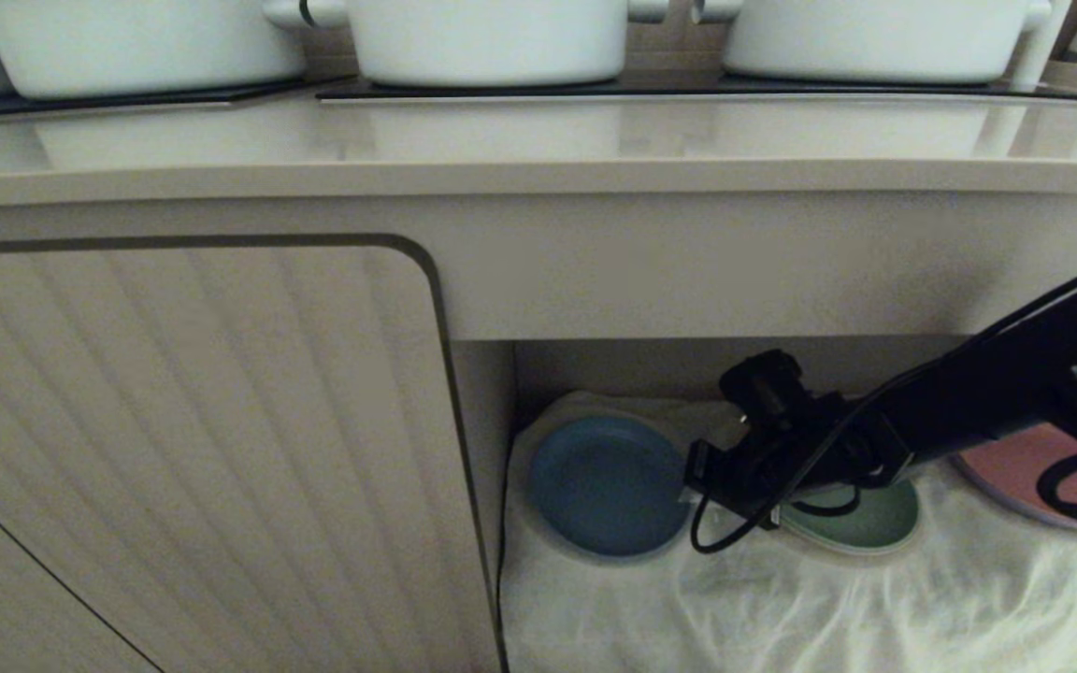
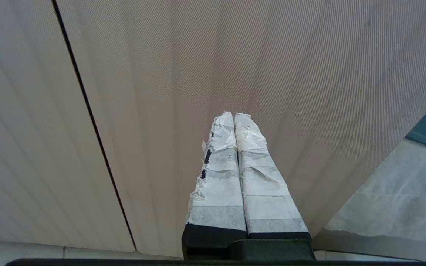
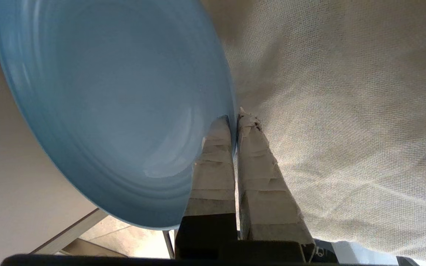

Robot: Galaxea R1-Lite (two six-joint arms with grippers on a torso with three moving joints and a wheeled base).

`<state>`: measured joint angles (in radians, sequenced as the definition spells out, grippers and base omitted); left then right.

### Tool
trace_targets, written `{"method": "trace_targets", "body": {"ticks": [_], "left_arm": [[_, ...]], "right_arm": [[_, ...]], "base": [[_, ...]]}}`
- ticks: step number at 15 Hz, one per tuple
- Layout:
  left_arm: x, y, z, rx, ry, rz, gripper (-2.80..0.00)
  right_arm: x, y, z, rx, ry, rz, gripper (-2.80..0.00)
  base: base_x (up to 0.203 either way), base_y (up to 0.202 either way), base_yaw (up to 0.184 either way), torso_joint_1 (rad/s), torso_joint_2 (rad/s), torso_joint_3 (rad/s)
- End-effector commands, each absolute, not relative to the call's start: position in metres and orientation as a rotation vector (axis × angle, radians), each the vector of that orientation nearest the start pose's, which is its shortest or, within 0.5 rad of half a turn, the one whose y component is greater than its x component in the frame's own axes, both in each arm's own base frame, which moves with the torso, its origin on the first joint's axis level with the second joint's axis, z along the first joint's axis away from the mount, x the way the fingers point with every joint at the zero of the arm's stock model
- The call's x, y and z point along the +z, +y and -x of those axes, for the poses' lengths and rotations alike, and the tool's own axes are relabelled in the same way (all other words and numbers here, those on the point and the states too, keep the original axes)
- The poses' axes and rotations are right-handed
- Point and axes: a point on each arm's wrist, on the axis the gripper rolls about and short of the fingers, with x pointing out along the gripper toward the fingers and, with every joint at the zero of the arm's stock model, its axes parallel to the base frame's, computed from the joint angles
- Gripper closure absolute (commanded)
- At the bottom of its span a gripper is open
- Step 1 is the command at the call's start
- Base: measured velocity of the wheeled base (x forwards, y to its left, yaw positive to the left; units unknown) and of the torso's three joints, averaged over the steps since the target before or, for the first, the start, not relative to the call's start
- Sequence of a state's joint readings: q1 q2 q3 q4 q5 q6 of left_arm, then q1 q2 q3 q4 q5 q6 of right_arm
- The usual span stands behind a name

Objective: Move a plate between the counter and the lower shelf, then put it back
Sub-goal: Put the plate in the cupboard

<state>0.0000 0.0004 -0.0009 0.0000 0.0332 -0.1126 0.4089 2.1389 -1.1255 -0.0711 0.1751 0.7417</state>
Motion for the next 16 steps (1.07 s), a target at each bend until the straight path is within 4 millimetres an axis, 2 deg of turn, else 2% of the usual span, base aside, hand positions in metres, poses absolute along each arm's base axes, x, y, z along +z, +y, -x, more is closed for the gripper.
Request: {"method": "trace_targets", "body": {"ticks": [1, 9, 16], "left_arm": [[0.076, 0.001, 0.023, 0.034, -0.003, 0.114, 0.00], [0.076, 0.001, 0.023, 0.034, -0.003, 0.114, 0.00], [0.076, 0.001, 0.023, 0.034, -0.003, 0.114, 0.00]], "right_arm": [[0.063, 0.154, -0.346, 0.163, 1.089, -0.561, -2.80], [0.060, 0.151, -0.344, 0.103, 1.077, -0.534, -2.80], [0.074, 0.142, -0.324, 0.135, 1.067, -0.478, -2.80]], "base": [[0.000, 0.000, 0.000, 0.000, 0.00, 0.000], [0.000, 0.000, 0.000, 0.000, 0.00, 0.000], [0.000, 0.000, 0.000, 0.000, 0.00, 0.000]]}}
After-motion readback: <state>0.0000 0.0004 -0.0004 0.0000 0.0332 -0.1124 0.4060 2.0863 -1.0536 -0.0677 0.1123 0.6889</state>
